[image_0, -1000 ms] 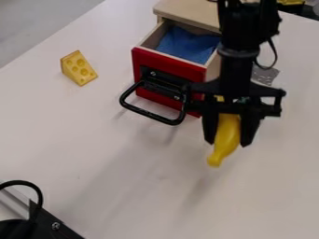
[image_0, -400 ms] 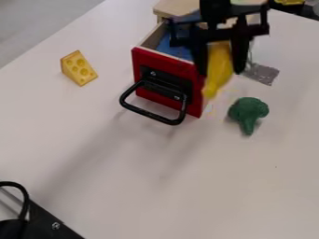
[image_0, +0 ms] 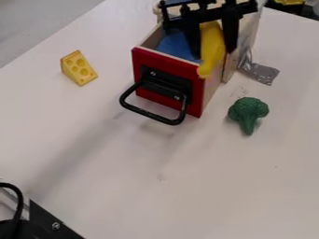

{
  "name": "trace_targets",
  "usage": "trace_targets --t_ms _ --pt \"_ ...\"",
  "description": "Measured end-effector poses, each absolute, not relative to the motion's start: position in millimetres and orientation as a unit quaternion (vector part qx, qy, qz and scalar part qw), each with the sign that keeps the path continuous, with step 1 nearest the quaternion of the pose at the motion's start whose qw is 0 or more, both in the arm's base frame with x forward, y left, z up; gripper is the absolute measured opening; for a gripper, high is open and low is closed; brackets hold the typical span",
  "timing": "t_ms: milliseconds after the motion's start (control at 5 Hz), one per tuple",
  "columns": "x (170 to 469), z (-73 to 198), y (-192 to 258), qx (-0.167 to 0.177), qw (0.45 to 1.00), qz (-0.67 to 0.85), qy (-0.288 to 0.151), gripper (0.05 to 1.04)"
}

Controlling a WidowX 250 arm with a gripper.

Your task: Pick up the banana and put it inside the drawer

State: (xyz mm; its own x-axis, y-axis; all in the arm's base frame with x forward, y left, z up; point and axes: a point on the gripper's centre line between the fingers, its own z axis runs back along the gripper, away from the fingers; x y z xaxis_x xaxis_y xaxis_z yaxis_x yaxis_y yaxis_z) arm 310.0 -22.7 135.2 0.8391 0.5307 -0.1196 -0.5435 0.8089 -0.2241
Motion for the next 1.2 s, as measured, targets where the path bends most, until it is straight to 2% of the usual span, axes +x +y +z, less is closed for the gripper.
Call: trace_targets --t_ms 600,1200 --pt "346.4 99.3 18.0 -0.116 0.93 0.346 0.048 0.543" --pt "373.6 89.4 28.2 -0.119 0.919 0.371 0.055 0.543"
